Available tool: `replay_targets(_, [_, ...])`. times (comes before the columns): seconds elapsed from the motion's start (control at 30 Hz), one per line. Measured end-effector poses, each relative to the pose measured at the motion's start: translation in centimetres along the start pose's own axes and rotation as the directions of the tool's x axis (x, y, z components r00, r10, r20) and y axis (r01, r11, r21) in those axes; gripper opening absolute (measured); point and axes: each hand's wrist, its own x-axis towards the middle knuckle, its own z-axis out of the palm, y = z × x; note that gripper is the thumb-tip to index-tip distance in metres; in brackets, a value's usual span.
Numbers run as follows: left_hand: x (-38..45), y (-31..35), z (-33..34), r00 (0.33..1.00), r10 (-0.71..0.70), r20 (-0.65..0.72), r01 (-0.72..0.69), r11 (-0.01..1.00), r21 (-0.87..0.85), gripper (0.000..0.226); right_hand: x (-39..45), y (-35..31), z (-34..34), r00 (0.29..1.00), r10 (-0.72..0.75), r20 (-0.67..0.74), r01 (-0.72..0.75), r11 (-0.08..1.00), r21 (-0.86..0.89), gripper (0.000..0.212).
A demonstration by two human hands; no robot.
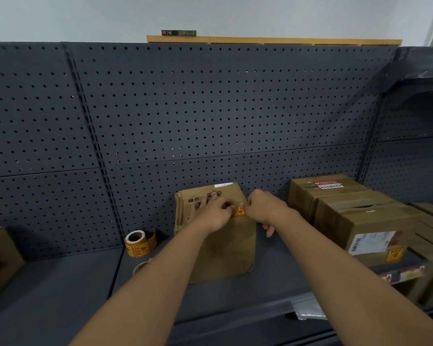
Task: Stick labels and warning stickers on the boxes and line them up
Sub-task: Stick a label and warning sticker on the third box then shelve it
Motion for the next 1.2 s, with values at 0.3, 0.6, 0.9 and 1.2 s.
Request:
replay_targets(0.3, [-0.3,0.1,-0.5,0.997,0.003,0.074,-0.001,1.0,-0.025,0.05,0.5,0.7,0.3,1.0,-0.017,0.016,0.015,0.996,0.087,0.032])
replay_targets(0.6, [0.0,0.3,-0.7,0.995,-0.002,0.097,0.006,0.999,-0.039,0.051,0.9,1.0,0.5,0.997,-0.002,0.076,-0.012,0.982,0.187,0.022])
replay_targets(0.9, [-0.7,0.0,-0.9,0.997,0.01,0.074,-0.014,0.998,0.061,0.051,-0.6,1.0,0.0,0.993,-0.036,0.114,0.0,0.952,0.306,0.033])
replay_targets(1.2, [-1.5,0.1,-1.8,0.989,0.029,0.148,-0.04,0.997,0.069,0.06,-1.5,2.4,0.3,0.992,-0.038,0.122,-0.029,0.862,0.507,0.03])
